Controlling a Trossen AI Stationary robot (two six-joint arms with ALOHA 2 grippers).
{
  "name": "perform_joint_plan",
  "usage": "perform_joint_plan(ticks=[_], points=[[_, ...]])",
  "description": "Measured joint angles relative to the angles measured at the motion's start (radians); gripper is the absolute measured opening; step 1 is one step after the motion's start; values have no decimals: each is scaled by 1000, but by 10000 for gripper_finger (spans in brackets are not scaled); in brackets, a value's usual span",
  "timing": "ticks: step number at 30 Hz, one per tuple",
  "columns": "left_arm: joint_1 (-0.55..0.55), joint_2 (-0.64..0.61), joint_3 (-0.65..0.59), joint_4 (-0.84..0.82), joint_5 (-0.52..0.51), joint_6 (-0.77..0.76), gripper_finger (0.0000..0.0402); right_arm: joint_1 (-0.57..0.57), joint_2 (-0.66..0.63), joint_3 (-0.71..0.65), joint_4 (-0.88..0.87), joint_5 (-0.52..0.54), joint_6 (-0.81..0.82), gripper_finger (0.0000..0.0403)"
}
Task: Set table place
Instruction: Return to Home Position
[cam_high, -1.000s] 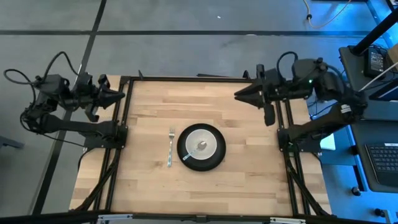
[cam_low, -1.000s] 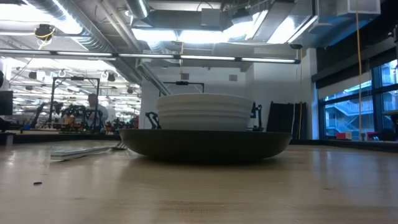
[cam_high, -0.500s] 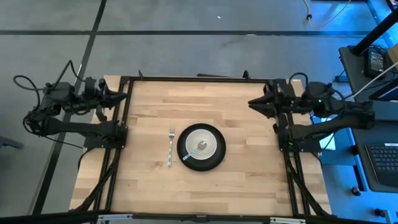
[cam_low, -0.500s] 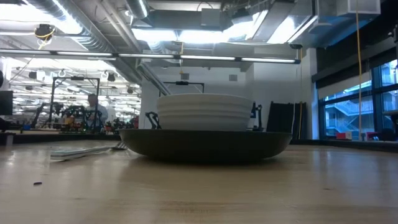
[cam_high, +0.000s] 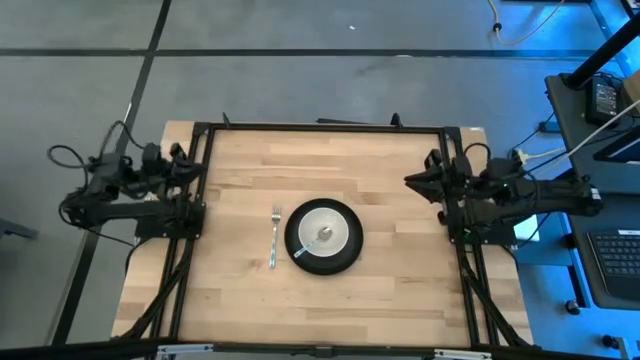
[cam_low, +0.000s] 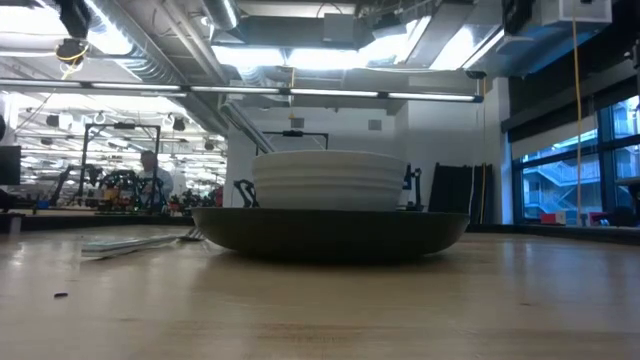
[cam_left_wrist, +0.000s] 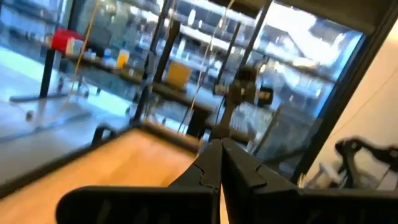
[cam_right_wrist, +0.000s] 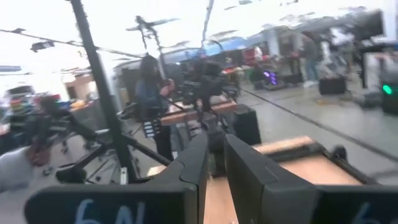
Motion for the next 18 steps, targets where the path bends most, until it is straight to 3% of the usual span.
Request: perform_joint_plan(ticks=[6, 18], points=[[0, -1, -101, 65, 7, -2, 0, 1, -70, -137, 112, 23, 16, 58], [0, -1, -350, 389, 64, -15, 0, 0, -172, -335, 302, 15, 21, 58]])
